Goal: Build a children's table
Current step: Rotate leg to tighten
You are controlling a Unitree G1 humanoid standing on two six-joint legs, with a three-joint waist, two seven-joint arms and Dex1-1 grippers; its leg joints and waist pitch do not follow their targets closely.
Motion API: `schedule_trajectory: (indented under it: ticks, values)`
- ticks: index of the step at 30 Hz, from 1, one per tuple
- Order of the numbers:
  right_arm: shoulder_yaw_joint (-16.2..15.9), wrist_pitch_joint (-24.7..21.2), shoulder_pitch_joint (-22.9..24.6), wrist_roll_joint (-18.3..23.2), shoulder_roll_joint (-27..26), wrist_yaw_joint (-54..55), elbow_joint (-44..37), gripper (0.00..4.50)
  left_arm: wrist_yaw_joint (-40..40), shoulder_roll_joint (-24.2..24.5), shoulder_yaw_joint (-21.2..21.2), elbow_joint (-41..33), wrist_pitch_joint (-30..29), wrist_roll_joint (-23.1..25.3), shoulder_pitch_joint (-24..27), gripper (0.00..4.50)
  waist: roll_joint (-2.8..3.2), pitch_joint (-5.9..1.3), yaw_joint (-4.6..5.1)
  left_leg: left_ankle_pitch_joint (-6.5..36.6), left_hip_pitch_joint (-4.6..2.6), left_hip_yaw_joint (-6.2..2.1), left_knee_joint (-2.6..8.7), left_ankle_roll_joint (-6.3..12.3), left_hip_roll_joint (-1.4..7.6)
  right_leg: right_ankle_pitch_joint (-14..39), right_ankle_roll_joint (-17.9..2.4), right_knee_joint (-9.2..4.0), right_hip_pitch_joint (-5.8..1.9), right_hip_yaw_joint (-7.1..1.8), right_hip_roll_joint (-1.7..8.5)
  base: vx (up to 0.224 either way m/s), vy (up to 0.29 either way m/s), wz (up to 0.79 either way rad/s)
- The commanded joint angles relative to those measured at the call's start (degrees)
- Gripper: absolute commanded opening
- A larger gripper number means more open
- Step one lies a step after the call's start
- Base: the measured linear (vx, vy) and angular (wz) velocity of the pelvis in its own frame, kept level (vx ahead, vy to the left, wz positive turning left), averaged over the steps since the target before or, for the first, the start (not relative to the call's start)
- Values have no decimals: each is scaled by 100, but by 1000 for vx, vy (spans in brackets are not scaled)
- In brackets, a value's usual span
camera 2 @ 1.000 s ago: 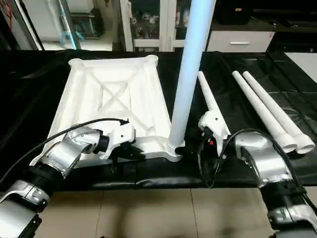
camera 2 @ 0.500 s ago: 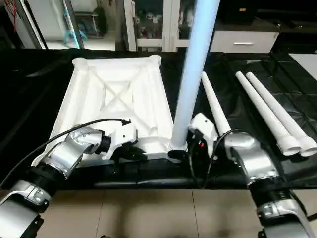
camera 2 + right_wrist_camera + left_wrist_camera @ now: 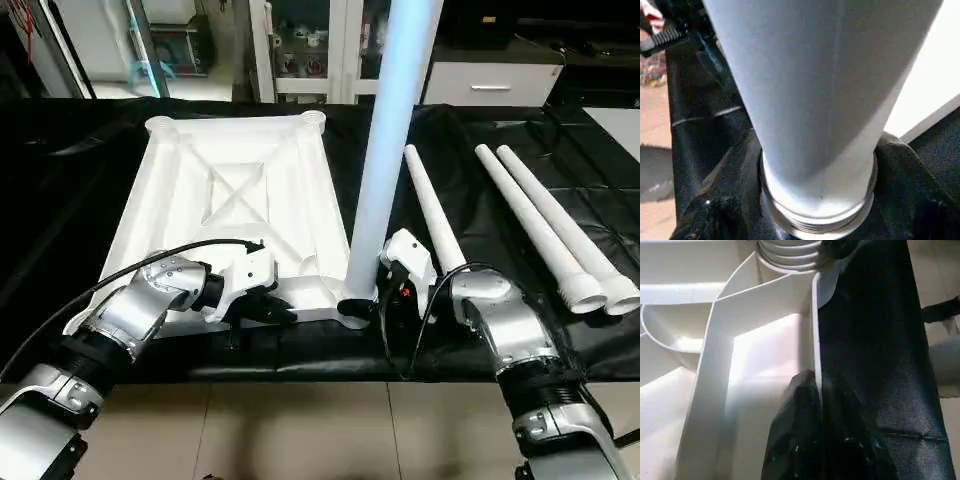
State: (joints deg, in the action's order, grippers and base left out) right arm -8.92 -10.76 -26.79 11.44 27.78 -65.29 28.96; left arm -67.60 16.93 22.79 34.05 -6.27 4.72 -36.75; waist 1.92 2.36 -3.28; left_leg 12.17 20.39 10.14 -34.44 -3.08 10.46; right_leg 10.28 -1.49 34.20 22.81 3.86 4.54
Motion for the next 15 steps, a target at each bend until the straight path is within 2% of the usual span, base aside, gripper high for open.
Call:
schedule_trajectory:
  ticks: [1, 2, 3, 5, 6, 8, 10, 12, 15]
  values:
    - [141, 41, 4, 11, -238, 539, 106, 270, -166, -124, 293, 112, -116, 90, 188, 0, -73, -363, 15, 455, -12, -52, 361, 678, 285, 484, -1555, -306, -315, -238, 380, 0, 0, 0]
    - [141, 41, 4, 11, -238, 539, 106, 269, -166, -124, 293, 112, -116, 90, 188, 0, -67, -348, 34, 568, -12, -53, 373, 617, 279, 672, -1521, -332, -305, -238, 386, 0, 0, 0]
    - [189, 134, 3, -60, -344, 841, 192, 269, -89, -155, 249, 132, -129, 74, 186, 0, -88, -335, 60, 732, -10, -57, 391, 531, 272, 920, -1467, -359, -318, -234, 383, 0, 0, 0]
    - [349, 252, -29, -258, -696, 1844, 470, 269, 533, -375, 38, 396, -219, 106, 67, 0, -83, -289, 120, 1049, -19, -56, 419, 364, 260, 1469, -1331, -423, -279, -241, 387, 0, 0, 0]
    - [434, 238, -46, -310, -878, 2293, 575, 268, 891, -497, -55, 568, -289, 148, -23, 0, -101, -278, 172, 1282, -38, -69, 428, 209, 230, 1989, -1170, -490, -275, -230, 392, 0, 0, 0]
    - [598, 176, -106, -373, -1255, 3106, 762, 268, 1489, -721, -188, 866, -436, 218, -215, 0, -103, -262, 229, 1513, -54, -109, 460, 71, 228, 2607, -925, -543, -262, -213, 389, 0, 0, 0]
    - [740, 156, -240, -436, -1545, 3864, 1031, 268, 1985, -928, -323, 1109, -618, 240, -402, 0, -101, -276, 283, 1545, -66, -122, 466, 1, 219, 2573, -897, -558, -235, -218, 393, 0, 0, 0]
    - [866, 247, -460, -524, -1809, 4710, 1449, 267, 2612, -1175, -511, 1417, -811, 237, -643, 0, -104, -271, 333, 1603, -65, -116, 462, 23, 202, 2595, -898, -580, -223, -212, 385, 0, 0, 0]
    - [993, 459, -764, -597, -2064, 5657, 1966, 267, 3241, -1394, -662, 1748, -927, 273, -892, 0, -112, -292, 333, 1537, -56, -112, 453, 106, 190, 2451, -908, -587, -225, -212, 388, 0, 0, 0]
